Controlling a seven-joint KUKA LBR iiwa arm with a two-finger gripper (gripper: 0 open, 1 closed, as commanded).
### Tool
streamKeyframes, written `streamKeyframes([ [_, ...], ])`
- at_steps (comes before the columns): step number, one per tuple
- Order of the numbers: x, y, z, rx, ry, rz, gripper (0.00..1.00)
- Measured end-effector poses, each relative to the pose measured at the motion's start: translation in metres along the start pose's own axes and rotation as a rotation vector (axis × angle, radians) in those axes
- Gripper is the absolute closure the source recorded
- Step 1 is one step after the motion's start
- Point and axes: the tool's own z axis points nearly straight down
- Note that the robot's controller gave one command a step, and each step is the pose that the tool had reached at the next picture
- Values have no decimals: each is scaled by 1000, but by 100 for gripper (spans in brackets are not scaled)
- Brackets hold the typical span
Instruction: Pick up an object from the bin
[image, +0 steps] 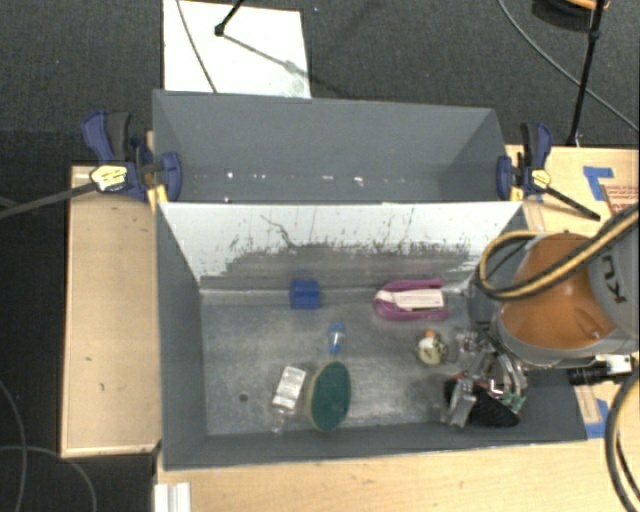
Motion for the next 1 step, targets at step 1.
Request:
streamKeyframes([
  [1, -2, 1, -4, -1, -7, -3, 100],
])
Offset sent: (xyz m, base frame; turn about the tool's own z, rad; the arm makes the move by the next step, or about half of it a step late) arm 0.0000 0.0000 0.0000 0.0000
